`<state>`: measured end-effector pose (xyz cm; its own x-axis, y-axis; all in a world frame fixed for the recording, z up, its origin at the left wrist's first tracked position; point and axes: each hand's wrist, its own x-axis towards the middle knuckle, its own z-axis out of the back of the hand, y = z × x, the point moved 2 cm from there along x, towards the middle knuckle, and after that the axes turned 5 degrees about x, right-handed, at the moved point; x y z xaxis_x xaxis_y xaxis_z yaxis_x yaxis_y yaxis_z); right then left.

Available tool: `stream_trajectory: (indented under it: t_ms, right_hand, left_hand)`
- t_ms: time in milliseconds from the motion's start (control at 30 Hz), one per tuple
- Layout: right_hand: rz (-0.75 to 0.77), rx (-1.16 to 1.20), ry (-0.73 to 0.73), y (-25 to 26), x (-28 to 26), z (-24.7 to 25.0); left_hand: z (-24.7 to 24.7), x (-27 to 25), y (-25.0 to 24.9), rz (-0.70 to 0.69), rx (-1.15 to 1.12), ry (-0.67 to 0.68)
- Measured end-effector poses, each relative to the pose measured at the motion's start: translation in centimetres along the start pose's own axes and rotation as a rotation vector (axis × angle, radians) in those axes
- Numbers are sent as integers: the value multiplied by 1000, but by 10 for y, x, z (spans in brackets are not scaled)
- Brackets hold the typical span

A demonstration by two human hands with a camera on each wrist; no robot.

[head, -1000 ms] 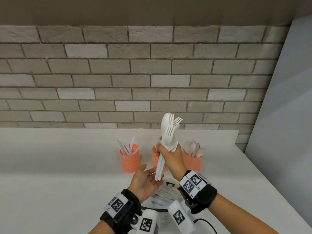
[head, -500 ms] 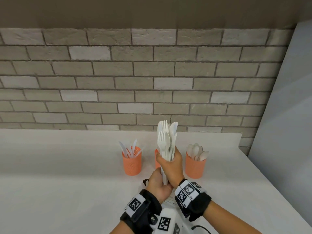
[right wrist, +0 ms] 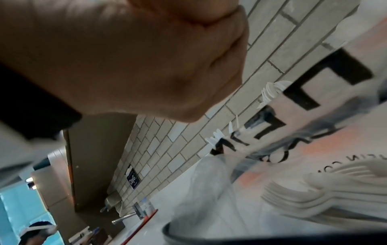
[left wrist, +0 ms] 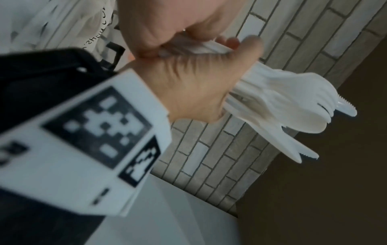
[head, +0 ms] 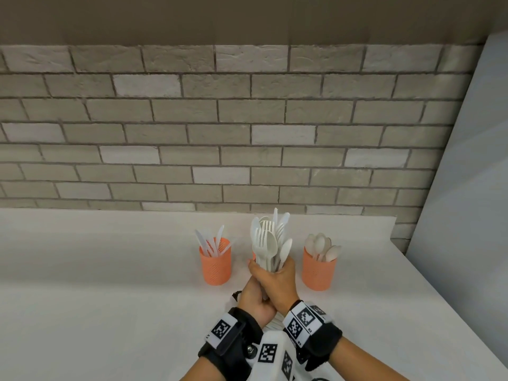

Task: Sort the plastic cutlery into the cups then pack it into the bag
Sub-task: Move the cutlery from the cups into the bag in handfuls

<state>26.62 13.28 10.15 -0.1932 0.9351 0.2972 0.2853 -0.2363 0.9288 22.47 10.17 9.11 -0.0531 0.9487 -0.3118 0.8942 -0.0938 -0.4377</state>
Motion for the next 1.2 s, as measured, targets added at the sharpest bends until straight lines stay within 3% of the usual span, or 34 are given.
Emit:
stream_trajectory:
  t_ms: [367, 500, 600, 700, 867, 1000, 1200]
  right_hand:
    - [-60, -4, 6, -4, 7, 8]
    - [-154, 93, -18, 6, 11, 14]
    - [-302, 267, 51, 14, 15, 21]
    - [-499, 421, 183, 17, 16, 30]
    - [-629, 353, 349, 12, 3, 36]
    - [-634, 315, 373, 8, -3, 37]
    - [-627, 253, 350, 7, -6, 41]
  left_hand:
    - [4, 10, 4, 2, 110, -99]
    - [0, 3, 1, 7, 378, -91]
    - [-6, -2, -14, -119, 697, -146]
    - [-24, -10, -35, -323, 836, -81]
    - [-52, -15, -58, -625, 1006, -9]
    - [-61, -12, -64, -708, 1108, -16]
    - [-63, -4, -73, -684, 1211, -56]
